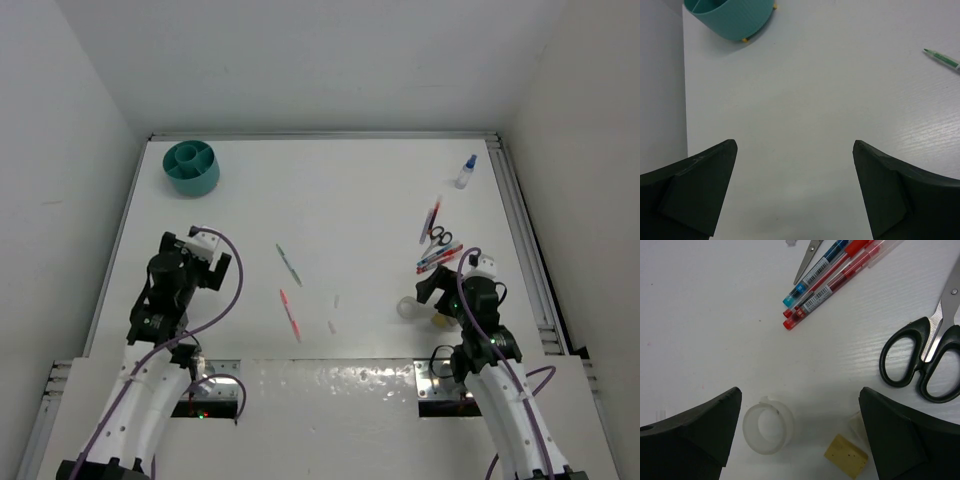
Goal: Sort the stationery into containers
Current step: Pick up the pen from the center of the board.
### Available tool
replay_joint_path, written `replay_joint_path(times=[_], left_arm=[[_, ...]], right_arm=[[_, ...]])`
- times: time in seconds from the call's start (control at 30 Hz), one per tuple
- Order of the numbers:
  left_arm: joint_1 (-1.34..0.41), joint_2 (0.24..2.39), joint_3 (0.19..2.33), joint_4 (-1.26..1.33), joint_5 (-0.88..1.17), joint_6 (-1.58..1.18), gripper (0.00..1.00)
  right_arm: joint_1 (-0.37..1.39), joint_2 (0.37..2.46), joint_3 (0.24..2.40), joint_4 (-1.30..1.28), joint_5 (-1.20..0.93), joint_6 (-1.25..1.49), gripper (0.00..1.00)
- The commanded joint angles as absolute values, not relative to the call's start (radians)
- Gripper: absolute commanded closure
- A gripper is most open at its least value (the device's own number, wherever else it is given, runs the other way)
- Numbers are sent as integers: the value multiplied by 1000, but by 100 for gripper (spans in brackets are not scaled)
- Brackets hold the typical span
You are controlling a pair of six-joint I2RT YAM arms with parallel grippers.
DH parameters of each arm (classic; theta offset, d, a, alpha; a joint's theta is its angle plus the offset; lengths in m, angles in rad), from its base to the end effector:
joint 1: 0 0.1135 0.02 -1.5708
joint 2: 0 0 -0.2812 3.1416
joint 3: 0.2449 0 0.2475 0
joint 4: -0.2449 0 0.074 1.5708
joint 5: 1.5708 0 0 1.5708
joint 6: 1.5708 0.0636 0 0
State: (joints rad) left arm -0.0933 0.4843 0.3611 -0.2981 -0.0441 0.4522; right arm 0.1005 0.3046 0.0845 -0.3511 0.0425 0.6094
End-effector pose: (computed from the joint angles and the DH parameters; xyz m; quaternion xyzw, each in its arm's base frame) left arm 0.1420 -0.0105 0.2182 0.2145 0.8113 0.1152 0.5315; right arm 0.1146 0.0088 0.1296 0.2307 0.8467 0.1490 0.4558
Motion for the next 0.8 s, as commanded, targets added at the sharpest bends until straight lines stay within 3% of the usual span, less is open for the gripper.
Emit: replay_joint_path(times=[0.0,0.2,0.5,0.77], left_arm=[[-104,469,368,-290,-49,448,0],[-103,534,422,-325,-94,478,0],[-130,655,645,-725,380,917,0],[-274,820,749,-750,290,947,9]], right_arm=[[103,311,104,-325,54,603,1],[103,313,115,-336,63,614,1],[104,341,193,-377,81,658,1],[103,342,204,-368,-29,574,4]])
